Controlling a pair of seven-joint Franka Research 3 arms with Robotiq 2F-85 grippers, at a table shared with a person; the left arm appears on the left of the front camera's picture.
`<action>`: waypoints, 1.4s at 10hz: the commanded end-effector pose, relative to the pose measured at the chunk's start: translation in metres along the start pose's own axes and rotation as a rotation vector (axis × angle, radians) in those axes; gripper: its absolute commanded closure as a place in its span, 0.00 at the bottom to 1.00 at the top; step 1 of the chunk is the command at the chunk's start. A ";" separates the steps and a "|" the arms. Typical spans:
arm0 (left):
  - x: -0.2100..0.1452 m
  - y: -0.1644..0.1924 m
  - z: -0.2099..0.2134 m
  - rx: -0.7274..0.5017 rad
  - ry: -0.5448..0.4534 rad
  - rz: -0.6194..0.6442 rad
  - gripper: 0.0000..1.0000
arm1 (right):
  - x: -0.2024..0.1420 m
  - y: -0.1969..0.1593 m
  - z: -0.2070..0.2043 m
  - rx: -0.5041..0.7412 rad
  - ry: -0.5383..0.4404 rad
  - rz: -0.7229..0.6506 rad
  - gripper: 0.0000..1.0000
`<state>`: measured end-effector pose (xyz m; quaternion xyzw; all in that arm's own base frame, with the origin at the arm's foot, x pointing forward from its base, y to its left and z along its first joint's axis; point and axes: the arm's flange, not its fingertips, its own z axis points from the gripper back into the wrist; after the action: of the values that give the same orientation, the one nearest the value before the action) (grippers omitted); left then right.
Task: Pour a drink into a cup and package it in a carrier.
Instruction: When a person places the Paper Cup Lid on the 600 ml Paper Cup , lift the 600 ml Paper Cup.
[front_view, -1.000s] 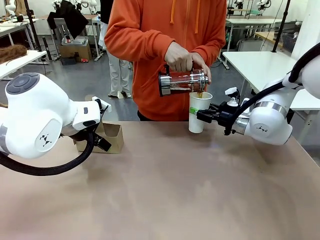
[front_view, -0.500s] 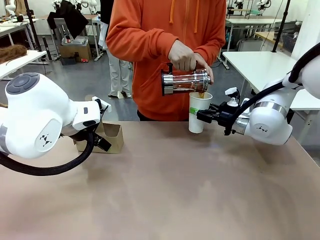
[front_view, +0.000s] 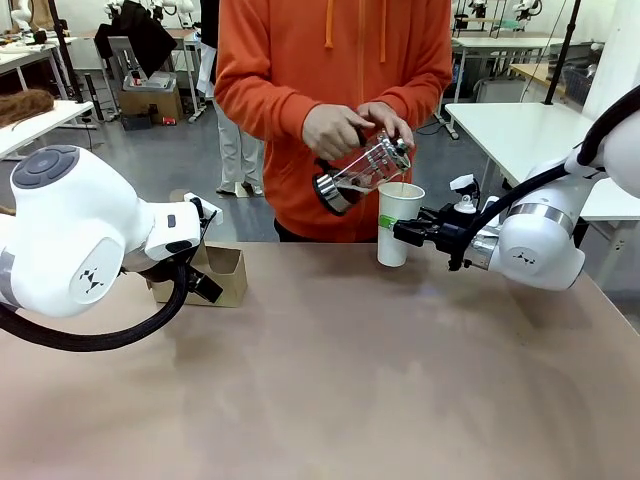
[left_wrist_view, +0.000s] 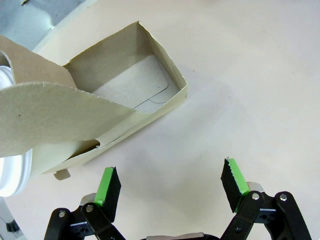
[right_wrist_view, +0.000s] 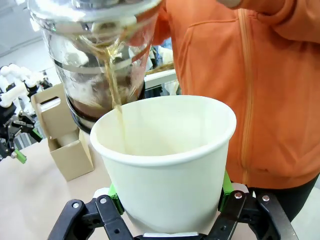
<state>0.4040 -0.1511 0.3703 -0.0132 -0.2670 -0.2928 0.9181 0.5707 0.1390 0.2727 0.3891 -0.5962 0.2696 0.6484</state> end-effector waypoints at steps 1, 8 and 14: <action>0.000 0.000 0.000 -0.001 -0.001 0.000 0.00 | 0.001 0.001 -0.002 0.001 -0.004 0.002 0.20; 0.000 0.000 0.000 -0.001 -0.001 0.000 0.00 | 0.001 0.001 -0.002 0.001 -0.004 0.002 0.20; 0.000 0.000 0.000 -0.001 -0.001 0.000 0.00 | 0.001 0.001 -0.002 0.001 -0.004 0.002 0.20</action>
<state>0.4040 -0.1511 0.3703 -0.0132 -0.2670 -0.2928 0.9181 0.5707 0.1390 0.2727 0.3891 -0.5962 0.2696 0.6484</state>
